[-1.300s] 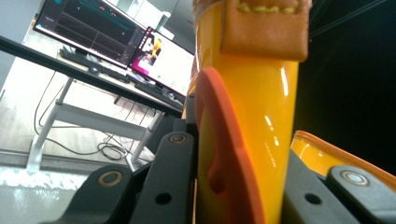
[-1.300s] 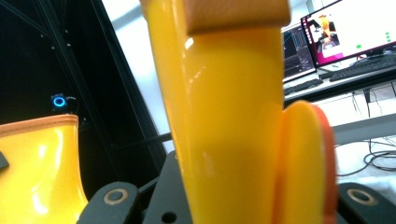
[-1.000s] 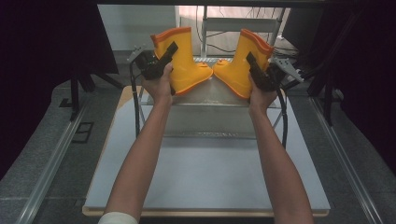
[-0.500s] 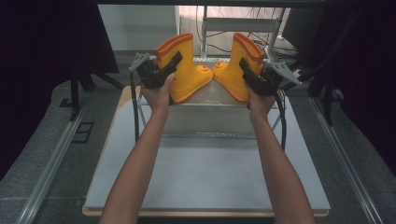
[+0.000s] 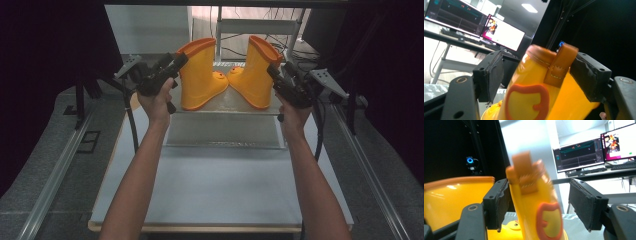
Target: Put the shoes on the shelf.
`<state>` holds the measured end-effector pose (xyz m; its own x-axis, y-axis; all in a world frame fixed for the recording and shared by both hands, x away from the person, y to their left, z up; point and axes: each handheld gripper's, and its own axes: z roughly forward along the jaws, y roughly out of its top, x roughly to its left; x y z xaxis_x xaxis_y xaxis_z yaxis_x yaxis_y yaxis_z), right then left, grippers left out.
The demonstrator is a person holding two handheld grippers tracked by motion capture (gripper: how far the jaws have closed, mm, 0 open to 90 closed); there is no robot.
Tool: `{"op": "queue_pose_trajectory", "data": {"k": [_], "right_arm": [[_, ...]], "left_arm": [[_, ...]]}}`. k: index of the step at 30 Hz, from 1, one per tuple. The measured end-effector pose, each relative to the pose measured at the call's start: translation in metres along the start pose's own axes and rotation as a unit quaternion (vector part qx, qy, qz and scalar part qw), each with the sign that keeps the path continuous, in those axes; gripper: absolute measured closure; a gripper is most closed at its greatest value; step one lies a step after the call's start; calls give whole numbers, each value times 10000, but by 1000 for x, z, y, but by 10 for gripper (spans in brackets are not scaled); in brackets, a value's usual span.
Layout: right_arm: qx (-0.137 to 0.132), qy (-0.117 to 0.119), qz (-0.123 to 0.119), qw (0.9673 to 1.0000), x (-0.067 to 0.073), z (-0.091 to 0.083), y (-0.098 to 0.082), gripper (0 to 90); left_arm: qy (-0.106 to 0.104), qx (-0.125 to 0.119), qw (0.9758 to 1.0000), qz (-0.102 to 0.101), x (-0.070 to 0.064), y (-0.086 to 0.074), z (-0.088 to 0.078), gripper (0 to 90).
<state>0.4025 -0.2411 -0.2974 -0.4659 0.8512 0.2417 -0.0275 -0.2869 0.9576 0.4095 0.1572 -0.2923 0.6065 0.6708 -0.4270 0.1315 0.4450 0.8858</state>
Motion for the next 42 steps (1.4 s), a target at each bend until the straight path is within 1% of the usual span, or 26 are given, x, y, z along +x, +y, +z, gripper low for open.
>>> {"op": "queue_pose_trajectory", "data": {"k": [2,5,7,8,9,10,11,12,13,15,16,17,18,19,20,22,24,25,27,28,30,32,33,36,41,42], "right_arm": [[-1,40,-17,10000,-2,-8,5,334],[57,15,-94,9999,-8,-18,9,358],[103,-30,-124,9999,-13,-23,11,387],[144,-47,-134,9998,-15,-26,12,403],[160,-91,-164,9997,-18,-27,12,422],[235,-139,-209,9994,-20,-29,13,440],[265,-176,-222,9992,-23,-29,13,463],[291,-206,-249,9991,-26,-29,13,492],[369,-262,-295,9985,-28,-29,13,530],[505,-325,-318,9977,-32,-28,12,573],[618,-359,-334,9969,-34,-27,11,613],[689,-416,-352,9961,-35,-25,9,650],[812,-426,-348,9952,-38,-24,6,689],[868,-418,-328,9948,-40,-22,4,724],[935,-422,-326,9942,-41,-21,1,772],[1069,-420,-287,9930,-44,-19,-5,837],[1237,-468,-282,9908,-47,-17,-11,894],[1292,-477,-253,9901,-48,-17,-14,897],[1419,-466,-229,9885,-51,-16,-18,899],[1471,-451,-195,9879,-52,-15,-20,899],[1517,-431,-161,9874,-53,-14,-23,899],[1595,-464,-136,9860,-53,-12,-26,899],[1670,-480,-118,9847,-53,-11,-28,899],[1822,-493,-182,9819,-49,-7,-34,899],[2067,-485,-301,9767,-42,-2,-43,899],[2084,-478,-330,9763,-40,-1,-44,899]], "left_arm": [[24,-34,10000,2,0,1,-9,298],[-12,-96,9999,-41,3,2,-22,344],[-58,-115,9999,-58,5,3,-30,406],[-36,-104,9999,-8,6,3,-33,428],[-11,-96,10000,16,7,4,-35,469],[7,-63,10000,27,8,4,-37,507],[59,-15,10000,30,10,5,-38,547],[185,64,9998,101,12,4,-38,594],[248,100,9995,142,13,4,-38,642],[410,228,9987,200,17,2,-37,717],[474,308,9981,229,19,0,-37,764],[525,407,9975,222,22,-2,-35,806],[533,469,9973,202,24,-4,-35,840],[572,533,9968,194,25,-7,-34,861],[646,575,9960,221,27,-9,-33,887],[660,691,9952,203,30,-15,-31,898],[727,826,9936,234,32,-20,-29,900],[741,875,9931,247,33,-23,-28,900],[749,918,9928,194,35,-27,-26,900],[770,971,9921,199,36,-28,-26,900],[795,1020,9914,192,37,-31,-24,900],[833,1121,9900,213,38,-34,-23,900],[861,1183,9889,259,38,-36,-23,900],[922,1340,9862,308,40,-41,-21,900],[990,1530,9824,413,41,-49,-20,900],[1003,1559,9817,431,40,-51,-20,900]]}}
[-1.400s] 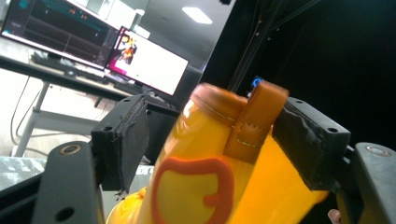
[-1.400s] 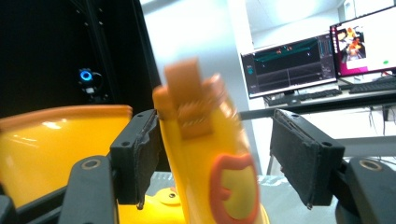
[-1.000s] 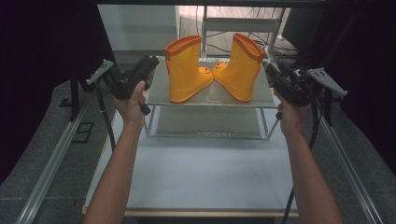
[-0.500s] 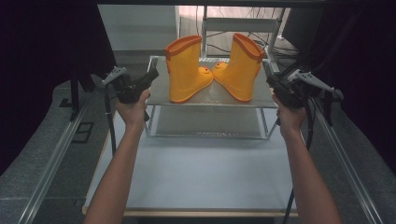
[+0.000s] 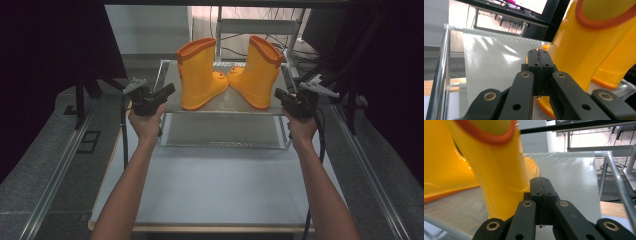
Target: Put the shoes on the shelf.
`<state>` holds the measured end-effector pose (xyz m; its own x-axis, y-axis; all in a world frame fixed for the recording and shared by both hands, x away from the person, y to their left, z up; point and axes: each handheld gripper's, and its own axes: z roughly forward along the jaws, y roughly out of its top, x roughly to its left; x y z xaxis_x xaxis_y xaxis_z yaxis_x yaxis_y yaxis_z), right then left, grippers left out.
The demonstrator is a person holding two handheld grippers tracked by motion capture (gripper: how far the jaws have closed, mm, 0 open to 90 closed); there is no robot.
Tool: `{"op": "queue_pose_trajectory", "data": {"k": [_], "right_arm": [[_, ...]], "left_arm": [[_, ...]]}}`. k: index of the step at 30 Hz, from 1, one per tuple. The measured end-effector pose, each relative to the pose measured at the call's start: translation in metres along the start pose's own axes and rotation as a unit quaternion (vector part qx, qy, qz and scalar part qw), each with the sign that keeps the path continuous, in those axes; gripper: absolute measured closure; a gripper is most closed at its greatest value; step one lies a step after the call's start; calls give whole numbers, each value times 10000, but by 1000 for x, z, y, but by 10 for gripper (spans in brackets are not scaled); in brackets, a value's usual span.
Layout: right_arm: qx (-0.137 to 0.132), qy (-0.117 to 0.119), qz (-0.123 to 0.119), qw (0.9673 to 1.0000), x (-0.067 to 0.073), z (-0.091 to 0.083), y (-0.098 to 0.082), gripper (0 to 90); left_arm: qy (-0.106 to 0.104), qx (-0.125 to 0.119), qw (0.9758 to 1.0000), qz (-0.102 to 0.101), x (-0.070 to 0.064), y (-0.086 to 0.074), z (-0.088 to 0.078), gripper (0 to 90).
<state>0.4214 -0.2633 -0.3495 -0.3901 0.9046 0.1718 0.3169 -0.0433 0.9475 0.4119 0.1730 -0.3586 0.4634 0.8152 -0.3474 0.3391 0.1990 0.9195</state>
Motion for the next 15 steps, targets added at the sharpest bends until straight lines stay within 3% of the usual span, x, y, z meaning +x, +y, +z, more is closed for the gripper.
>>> {"op": "queue_pose_trajectory", "data": {"k": [5,10,15], "right_arm": [[69,8,-57,10000,6,3,-4,899],[135,-28,-82,9999,8,3,-4,899],[193,-41,-103,9998,9,3,-6,900]], "left_arm": [[77,167,9998,90,0,-7,5,900],[18,321,9994,157,-5,-13,10,900],[53,309,9994,135,-8,-14,11,900]]}}
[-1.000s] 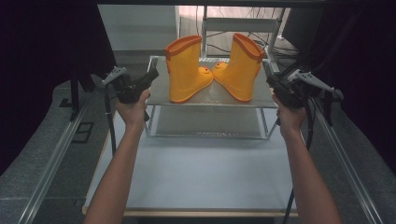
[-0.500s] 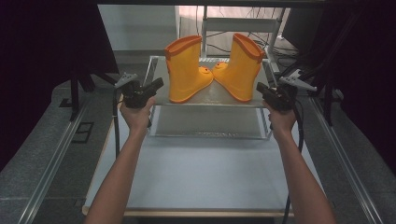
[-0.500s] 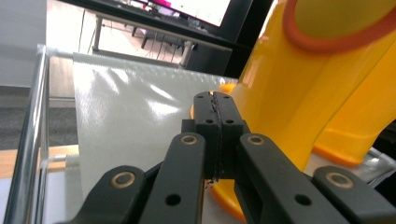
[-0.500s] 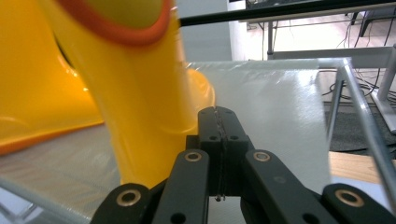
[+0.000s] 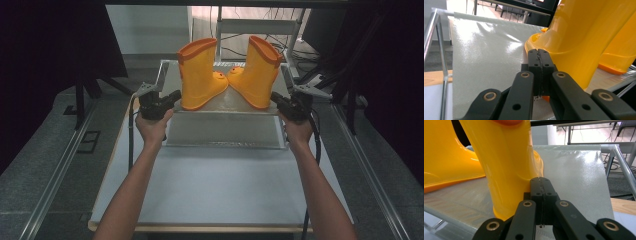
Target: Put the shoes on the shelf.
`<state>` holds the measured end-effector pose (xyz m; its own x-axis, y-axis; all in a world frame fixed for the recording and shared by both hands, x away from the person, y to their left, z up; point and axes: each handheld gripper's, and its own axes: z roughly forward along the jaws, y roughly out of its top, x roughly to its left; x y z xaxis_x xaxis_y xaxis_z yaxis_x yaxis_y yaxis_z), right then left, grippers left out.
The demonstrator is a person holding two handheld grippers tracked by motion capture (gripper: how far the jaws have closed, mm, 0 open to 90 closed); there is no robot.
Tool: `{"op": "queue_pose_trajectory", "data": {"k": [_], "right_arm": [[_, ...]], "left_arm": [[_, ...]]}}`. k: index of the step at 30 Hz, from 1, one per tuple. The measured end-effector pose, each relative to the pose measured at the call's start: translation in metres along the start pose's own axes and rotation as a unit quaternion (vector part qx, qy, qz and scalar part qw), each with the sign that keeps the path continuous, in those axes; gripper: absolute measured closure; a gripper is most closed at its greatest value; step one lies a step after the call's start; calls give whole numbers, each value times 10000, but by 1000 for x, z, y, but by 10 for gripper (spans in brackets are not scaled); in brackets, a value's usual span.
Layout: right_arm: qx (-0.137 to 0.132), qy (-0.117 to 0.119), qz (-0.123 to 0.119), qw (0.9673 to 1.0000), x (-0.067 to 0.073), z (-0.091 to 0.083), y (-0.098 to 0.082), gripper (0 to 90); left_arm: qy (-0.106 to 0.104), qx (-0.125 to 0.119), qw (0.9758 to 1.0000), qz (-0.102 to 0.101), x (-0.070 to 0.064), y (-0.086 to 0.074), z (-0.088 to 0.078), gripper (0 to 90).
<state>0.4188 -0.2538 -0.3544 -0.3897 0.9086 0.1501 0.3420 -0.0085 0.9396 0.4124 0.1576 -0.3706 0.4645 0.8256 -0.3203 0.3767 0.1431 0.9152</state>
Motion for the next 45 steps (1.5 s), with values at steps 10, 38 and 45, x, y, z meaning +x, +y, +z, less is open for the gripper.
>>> {"op": "queue_pose_trajectory", "data": {"k": [10,38,45], "right_arm": [[62,182,-93,9998,13,2,-1,900],[201,785,-366,9960,50,16,-8,900],[-151,807,-286,9962,39,-7,0,899]], "left_arm": [[-95,-1,9999,45,-20,-8,5,900],[-448,-143,9989,-39,-73,-12,35,897],[-540,-234,9982,66,-66,-3,16,876]]}}
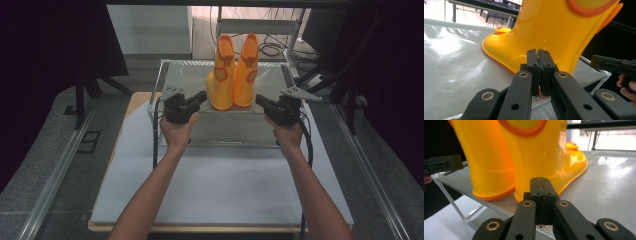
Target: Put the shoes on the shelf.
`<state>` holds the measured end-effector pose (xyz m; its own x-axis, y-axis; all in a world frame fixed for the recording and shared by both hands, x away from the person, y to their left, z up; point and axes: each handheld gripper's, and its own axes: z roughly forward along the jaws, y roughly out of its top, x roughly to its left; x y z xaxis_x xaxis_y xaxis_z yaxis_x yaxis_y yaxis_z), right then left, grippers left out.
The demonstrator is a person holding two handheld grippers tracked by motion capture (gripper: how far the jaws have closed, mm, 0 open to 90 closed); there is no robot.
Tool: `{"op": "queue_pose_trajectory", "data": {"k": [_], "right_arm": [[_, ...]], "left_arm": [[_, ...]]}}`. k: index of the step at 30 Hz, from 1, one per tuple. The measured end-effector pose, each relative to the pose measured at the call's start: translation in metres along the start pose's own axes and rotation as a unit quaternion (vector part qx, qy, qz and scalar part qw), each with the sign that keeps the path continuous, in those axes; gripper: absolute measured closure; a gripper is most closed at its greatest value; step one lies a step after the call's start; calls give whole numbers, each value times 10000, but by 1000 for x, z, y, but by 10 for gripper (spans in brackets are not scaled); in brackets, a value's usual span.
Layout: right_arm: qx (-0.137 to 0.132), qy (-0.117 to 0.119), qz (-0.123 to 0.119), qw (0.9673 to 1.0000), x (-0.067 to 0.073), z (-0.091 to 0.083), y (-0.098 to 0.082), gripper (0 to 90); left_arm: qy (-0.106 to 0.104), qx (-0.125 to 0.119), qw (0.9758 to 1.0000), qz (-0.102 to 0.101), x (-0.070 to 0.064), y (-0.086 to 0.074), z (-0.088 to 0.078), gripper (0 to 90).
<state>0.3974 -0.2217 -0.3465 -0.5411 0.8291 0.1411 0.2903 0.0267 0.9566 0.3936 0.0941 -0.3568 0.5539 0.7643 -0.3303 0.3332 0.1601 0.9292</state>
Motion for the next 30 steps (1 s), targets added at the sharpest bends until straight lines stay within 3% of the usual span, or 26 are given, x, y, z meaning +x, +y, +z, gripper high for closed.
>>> {"op": "queue_pose_trajectory", "data": {"k": [3,5,10,12,21,30], "right_arm": [[-89,47,-21,9999,2,-6,1,898],[-177,123,13,9998,3,-11,1,897],[-364,285,89,9989,4,-24,-5,845],[-469,400,173,9979,2,-32,-11,785],[-743,506,266,9956,-4,-74,-38,640],[-429,333,37,9985,-8,-103,-90,539]], "left_arm": [[-91,-69,9999,-30,1,2,-7,855],[-228,-162,9994,-197,3,3,-14,817],[-537,-283,9970,-480,9,-1,-36,649],[-649,-333,9956,-586,12,-4,-46,569],[-804,-394,9944,-557,23,-31,-91,479],[-689,-214,9963,-462,31,-70,-115,460]]}}
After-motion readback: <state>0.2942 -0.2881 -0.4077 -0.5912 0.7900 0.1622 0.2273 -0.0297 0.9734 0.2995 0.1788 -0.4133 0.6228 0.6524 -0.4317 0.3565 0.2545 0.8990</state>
